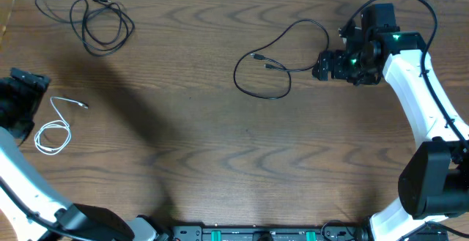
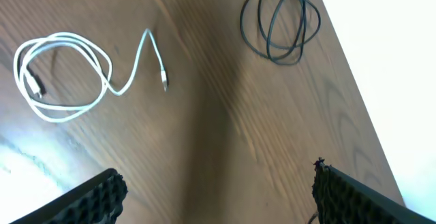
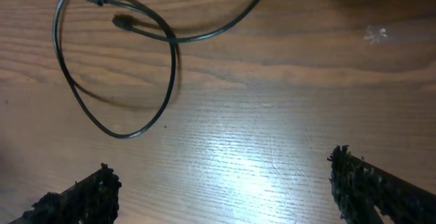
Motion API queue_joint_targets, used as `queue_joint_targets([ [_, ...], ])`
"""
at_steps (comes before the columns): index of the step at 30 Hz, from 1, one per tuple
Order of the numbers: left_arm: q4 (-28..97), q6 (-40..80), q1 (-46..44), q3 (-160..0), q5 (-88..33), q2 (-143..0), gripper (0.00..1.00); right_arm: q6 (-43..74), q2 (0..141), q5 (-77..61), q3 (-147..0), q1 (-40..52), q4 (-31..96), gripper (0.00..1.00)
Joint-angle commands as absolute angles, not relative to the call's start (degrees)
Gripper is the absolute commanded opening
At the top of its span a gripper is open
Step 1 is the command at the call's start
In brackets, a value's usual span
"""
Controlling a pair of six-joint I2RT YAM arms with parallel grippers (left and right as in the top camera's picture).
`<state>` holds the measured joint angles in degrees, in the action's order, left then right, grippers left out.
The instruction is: Untangle cables
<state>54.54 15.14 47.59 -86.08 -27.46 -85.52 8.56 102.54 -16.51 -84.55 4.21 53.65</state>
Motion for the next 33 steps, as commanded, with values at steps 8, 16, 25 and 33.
queue_joint_targets([
  [8,57.63,16.21,45.87,-87.13,-26.06,-83.37,0.9,8.08,102.35,-17.06,-84.31,4.6,53.15,0.98],
  [16,59.59,15.9,45.87,-87.13,-26.04,-82.91,0.9,8.08,102.35,-17.06,-84.31,4.6,53.15,0.98],
  [25,60.9,15.07,45.67,-87.13,-26.04,-79.31,0.9,8.08,102.35,-17.06,-84.31,4.6,53.12,0.98],
  [33,60.9,14.66,41.6,-87.13,-26.0,-72.93,0.9,8.08,102.35,-17.06,-84.31,4.6,53.21,0.98],
])
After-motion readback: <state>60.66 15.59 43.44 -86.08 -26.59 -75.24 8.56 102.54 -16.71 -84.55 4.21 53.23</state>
